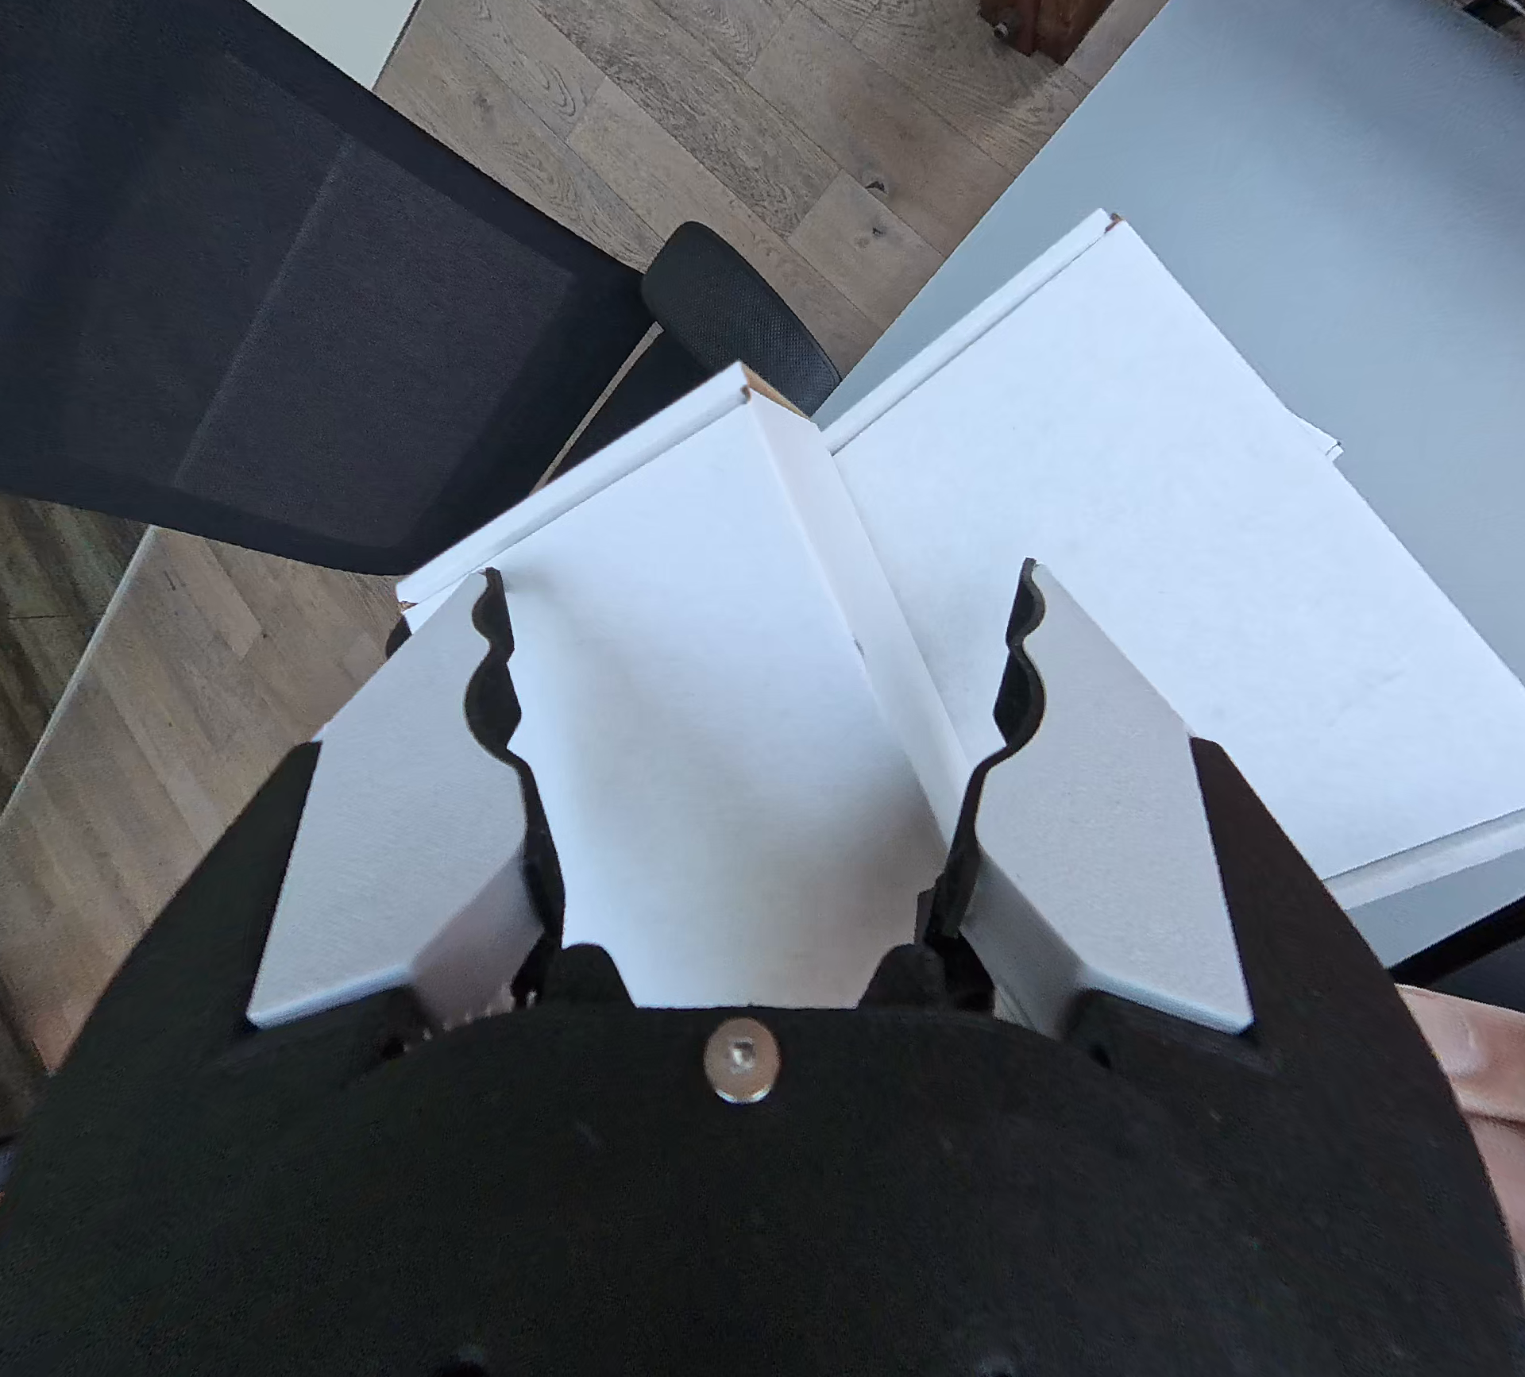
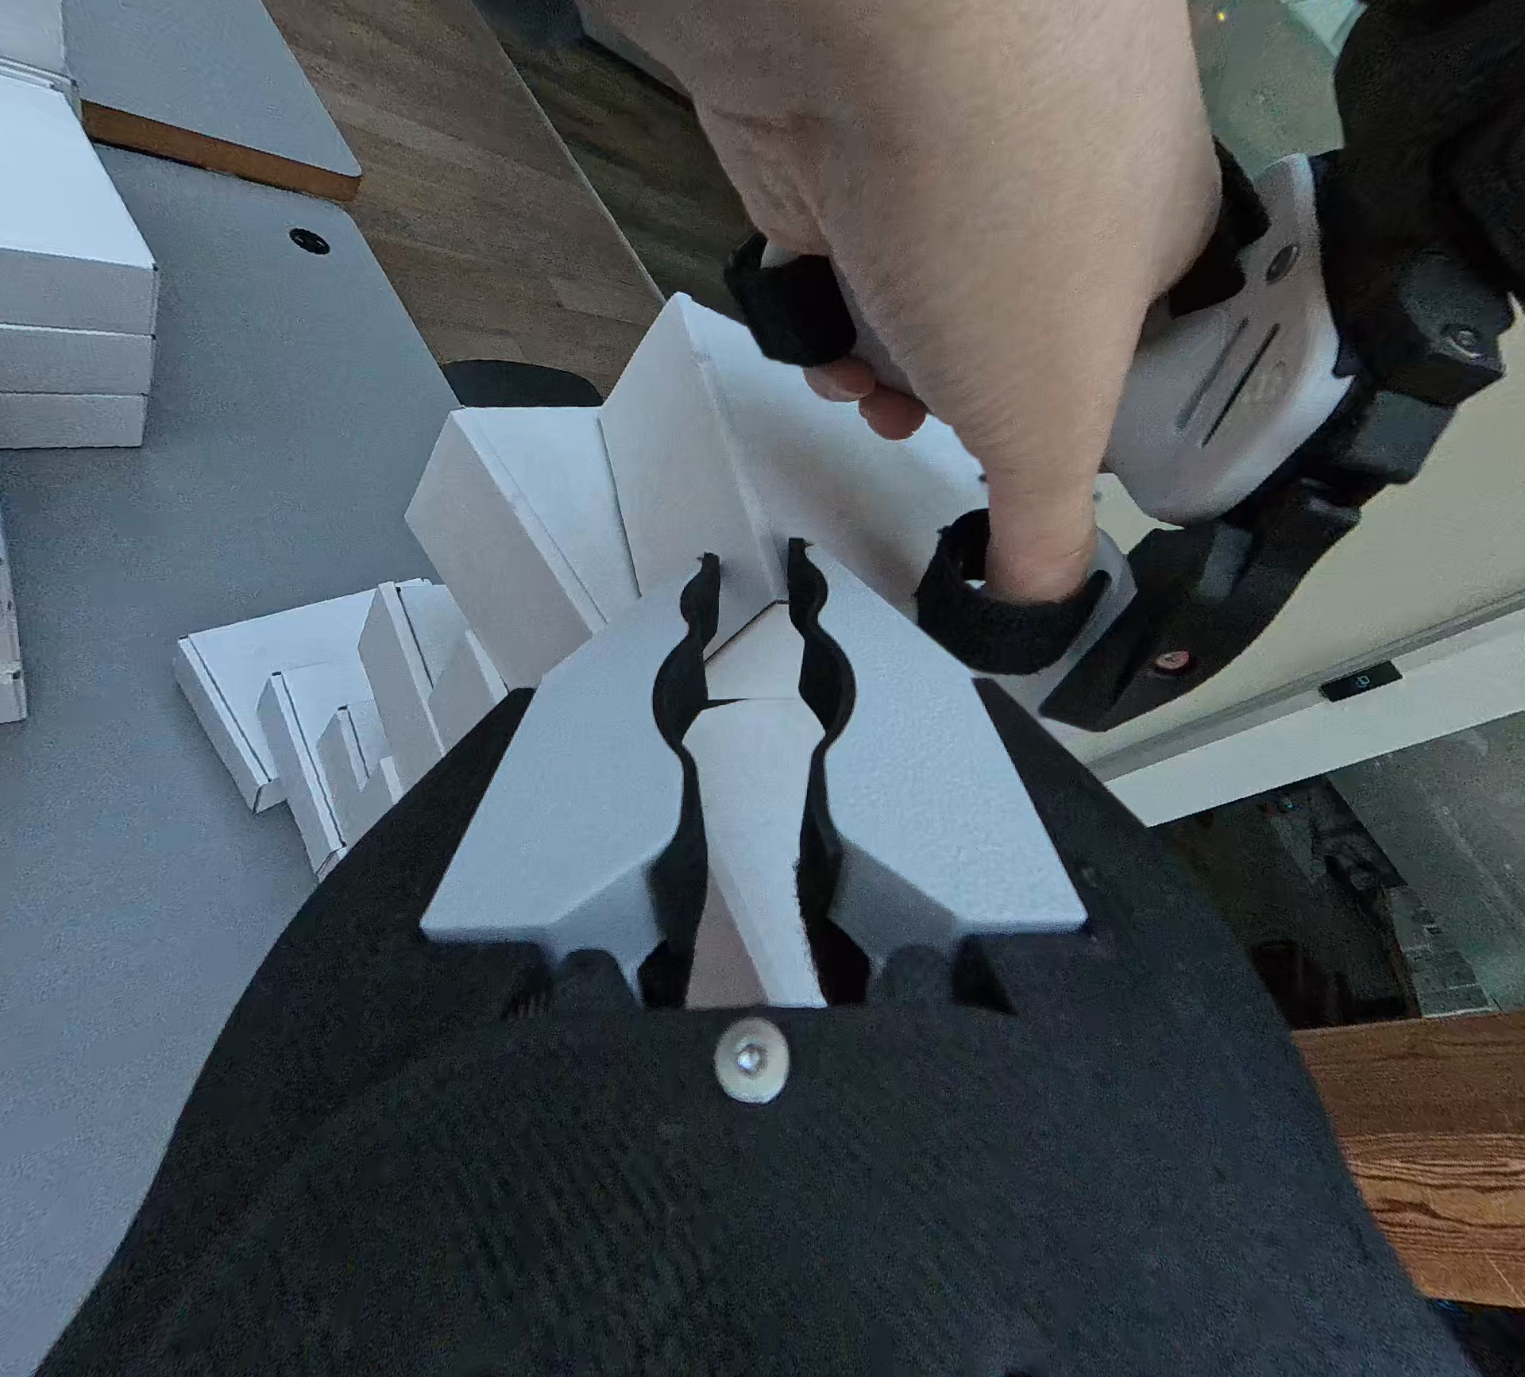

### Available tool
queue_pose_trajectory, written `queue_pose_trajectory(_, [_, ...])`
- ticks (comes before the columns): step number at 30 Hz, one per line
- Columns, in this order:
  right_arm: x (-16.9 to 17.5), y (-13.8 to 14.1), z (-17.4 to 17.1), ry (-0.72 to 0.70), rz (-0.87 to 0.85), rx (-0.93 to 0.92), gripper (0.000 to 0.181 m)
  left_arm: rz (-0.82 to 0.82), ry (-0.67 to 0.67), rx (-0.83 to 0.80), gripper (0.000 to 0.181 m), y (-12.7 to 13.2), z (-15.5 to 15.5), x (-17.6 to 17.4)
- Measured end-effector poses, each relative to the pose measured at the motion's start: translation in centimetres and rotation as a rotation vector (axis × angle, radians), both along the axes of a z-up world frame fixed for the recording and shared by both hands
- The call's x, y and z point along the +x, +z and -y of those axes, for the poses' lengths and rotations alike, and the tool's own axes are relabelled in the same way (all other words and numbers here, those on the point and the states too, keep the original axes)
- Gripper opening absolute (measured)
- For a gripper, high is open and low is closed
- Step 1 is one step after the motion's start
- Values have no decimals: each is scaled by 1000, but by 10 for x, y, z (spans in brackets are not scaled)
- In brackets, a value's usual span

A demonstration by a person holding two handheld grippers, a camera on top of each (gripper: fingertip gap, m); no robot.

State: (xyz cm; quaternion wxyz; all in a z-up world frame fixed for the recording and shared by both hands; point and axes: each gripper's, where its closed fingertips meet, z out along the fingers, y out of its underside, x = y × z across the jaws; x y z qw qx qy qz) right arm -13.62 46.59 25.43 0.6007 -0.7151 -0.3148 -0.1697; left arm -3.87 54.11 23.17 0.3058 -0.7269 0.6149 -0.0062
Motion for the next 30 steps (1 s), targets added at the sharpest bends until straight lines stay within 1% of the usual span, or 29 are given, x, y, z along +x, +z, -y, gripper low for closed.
queue_pose_trajectory(4, [0, 0, 1, -1, -20, -10, 16, 32, 16, -12, 111, 7, -1, 1])
queue_pose_trajectory(8, [0, 0, 1, -2, -24, -16, 16, 137, 36, 35, 110, 32, -10, 1])
queue_pose_trajectory(10, [-1, 0, 2, -2, -22, -19, 16, 199, 51, -16, 113, 44, -9, -6])
queue_pose_trajectory(12, [0, 0, 2, -1, -26, -20, 16, 314, 88, -85, 115, 58, -10, -22])
queue_pose_trajectory(14, [0, 0, 3, 1, -34, -21, 16, 480, 109, -189, 117, 68, -10, -47])
queue_pose_trajectory(15, [0, 0, 3, 2, -38, -23, 16, 567, 74, -246, 123, 71, -5, -59])
queue_pose_trajectory(16, [-1, 0, 3, 5, -41, -26, 16, 648, 8, -284, 128, 72, 1, -73])
queue_pose_trajectory(18, [-1, 0, 3, 10, -47, -33, 16, 787, -153, -309, 121, 67, 16, -99])
queue_pose_trajectory(19, [-1, 0, 2, 12, -53, -38, 16, 811, -203, -312, 123, 58, 22, -110])
queue_pose_trajectory(21, [-1, 0, 2, 17, -60, -40, 15, 757, -261, -337, 128, 26, 34, -124])
queue_pose_trajectory(22, [-1, 0, 2, 20, -62, -40, 15, 726, -280, -346, 130, 12, 40, -125])
queue_pose_trajectory(23, [-1, 0, 2, 24, -65, -41, 15, 715, -293, -330, 130, 4, 42, -125])
queue_pose_trajectory(24, [-1, 0, 2, 27, -68, -44, 15, 721, -303, -296, 129, 1, 44, -122])
queue_pose_trajectory(27, [-1, 0, 3, 42, -91, -58, 15, 767, -360, -213, 120, 5, 55, -112])
queue_pose_trajectory(29, [-1, 0, 4, 62, -106, -77, 14, 706, -352, -129, 122, -2, 54, -107])
queue_pose_trajectory(30, [0, 0, 4, 67, -121, -92, 14, 664, -337, -94, 126, -8, 52, -106])
